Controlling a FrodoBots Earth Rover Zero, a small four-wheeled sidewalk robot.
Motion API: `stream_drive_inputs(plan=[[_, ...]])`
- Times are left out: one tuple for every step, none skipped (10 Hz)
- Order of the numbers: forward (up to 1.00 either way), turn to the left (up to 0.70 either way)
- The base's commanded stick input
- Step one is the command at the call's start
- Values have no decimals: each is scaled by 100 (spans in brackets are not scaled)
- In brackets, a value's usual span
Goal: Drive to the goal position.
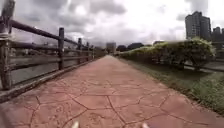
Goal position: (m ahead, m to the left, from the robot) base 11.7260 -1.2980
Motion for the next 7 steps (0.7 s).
stream_drive_inputs(plan=[[100,0],[100,0],[100,0],[100,0],[100,0],[100,0],[100,0]])
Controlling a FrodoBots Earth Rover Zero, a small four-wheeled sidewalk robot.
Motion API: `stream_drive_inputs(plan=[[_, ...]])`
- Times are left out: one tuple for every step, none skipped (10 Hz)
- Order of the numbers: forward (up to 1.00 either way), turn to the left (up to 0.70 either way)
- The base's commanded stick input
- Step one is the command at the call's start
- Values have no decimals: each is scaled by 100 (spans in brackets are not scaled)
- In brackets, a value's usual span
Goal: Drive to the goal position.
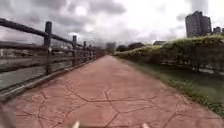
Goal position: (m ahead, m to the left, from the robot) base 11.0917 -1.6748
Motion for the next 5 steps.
stream_drive_inputs(plan=[[100,0],[100,0],[100,0],[100,0],[100,0]])
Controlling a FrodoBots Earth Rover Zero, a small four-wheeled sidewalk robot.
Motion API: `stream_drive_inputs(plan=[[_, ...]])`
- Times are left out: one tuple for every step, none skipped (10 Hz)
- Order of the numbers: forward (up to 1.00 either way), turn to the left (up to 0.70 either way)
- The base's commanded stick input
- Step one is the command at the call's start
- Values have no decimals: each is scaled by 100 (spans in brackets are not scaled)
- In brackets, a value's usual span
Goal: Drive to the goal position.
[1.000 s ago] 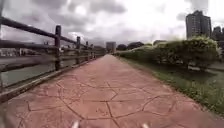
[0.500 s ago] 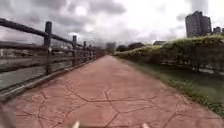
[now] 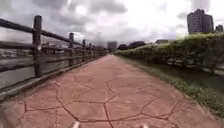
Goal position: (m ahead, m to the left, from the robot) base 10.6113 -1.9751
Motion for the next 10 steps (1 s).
stream_drive_inputs(plan=[[100,0],[100,0],[100,0],[100,0],[100,0],[100,0],[100,0],[100,0],[100,0],[100,0]])
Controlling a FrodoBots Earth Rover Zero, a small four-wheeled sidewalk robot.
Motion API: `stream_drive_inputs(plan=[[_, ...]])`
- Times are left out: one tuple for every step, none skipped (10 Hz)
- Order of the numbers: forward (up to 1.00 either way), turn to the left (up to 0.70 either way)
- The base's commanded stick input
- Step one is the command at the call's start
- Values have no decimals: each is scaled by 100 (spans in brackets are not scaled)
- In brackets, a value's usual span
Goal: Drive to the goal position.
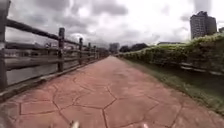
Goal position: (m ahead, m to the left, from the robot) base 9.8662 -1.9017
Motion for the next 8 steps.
stream_drive_inputs(plan=[[100,0],[100,0],[100,0],[100,0],[100,0],[100,0],[100,0],[100,0]])
